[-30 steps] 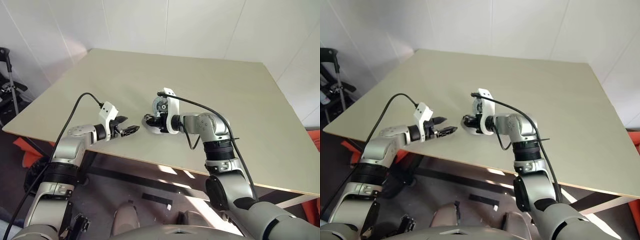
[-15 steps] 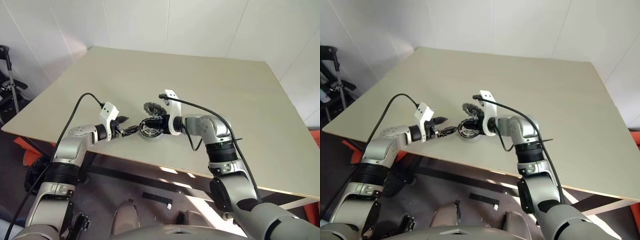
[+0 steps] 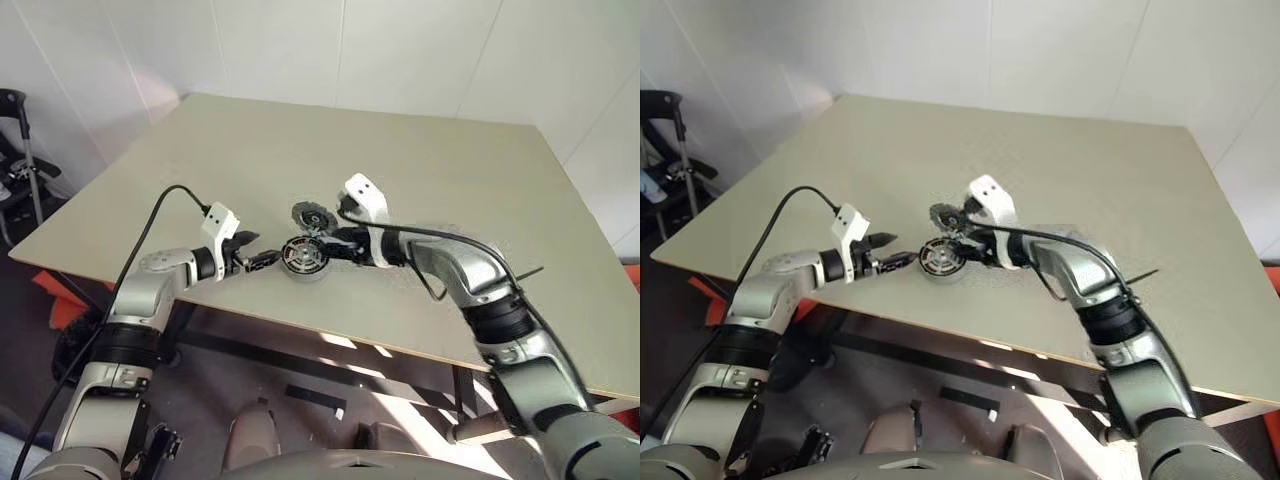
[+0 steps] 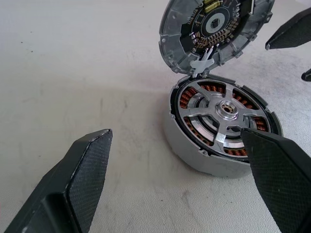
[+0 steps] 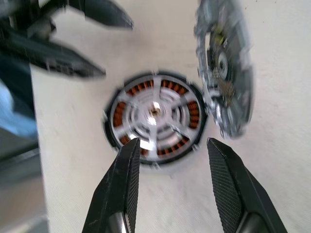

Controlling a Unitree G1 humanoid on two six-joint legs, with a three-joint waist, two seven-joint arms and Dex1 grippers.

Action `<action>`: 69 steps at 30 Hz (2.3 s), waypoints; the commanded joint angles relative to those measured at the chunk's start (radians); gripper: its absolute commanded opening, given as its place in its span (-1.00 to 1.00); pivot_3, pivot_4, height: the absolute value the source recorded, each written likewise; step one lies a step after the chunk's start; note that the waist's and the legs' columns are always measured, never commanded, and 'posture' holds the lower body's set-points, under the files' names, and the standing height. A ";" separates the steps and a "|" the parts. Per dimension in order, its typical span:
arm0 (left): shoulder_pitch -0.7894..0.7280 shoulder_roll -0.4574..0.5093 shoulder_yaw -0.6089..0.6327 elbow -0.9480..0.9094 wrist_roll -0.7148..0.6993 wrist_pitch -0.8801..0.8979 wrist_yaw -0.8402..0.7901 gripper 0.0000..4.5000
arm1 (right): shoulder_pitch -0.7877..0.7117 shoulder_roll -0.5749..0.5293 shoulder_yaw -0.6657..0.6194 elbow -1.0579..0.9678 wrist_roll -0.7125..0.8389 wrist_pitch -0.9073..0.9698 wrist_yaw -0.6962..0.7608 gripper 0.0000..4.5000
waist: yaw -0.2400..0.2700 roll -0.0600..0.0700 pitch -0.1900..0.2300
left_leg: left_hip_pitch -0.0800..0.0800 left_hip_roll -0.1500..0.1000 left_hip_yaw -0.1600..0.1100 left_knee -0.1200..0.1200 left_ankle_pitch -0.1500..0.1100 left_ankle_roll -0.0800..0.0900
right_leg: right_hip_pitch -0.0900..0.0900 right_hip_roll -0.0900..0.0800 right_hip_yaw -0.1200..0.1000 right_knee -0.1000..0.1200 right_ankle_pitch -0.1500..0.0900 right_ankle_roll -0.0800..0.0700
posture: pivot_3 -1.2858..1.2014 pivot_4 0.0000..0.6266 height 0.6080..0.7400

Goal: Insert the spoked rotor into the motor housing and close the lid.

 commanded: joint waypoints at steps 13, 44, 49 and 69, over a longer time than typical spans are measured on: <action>-0.020 0.000 0.009 -0.006 -0.003 -0.017 -0.005 1.00 | 0.015 -0.070 0.130 -0.060 -0.158 -0.284 0.197 0.08 | -0.011 0.000 0.000 | 0.000 0.000 0.000 0.002 -0.002 0.004 | 0.000 0.000 0.000 0.001 0.000 -0.001 | 0.03 -1.00 1.00; -0.010 0.018 0.026 -0.029 -0.010 -0.003 0.002 1.00 | 0.003 0.085 0.137 0.103 -0.220 -0.307 0.189 0.08 | -0.012 0.000 0.000 | 0.001 0.000 0.000 0.005 -0.004 0.008 | 0.002 0.000 0.000 0.001 0.000 -0.001 | 0.03 -1.00 1.00; -0.013 0.021 0.028 -0.020 -0.010 -0.006 0.001 1.00 | 0.011 0.092 0.131 0.117 -0.215 -0.302 0.187 0.08 | -0.012 0.000 0.000 | 0.001 0.000 0.000 0.005 -0.004 0.008 | 0.002 0.000 0.000 0.001 0.000 -0.001 | 0.03 -1.00 1.00; 0.001 0.012 0.032 -0.032 -0.012 -0.008 0.024 1.00 | -0.011 0.089 0.136 0.097 -0.240 -0.234 0.172 0.08 | -0.011 0.000 0.000 | 0.001 0.000 0.000 0.005 -0.005 0.008 | 0.002 0.000 0.000 0.001 0.000 -0.001 | 0.03 -1.00 1.00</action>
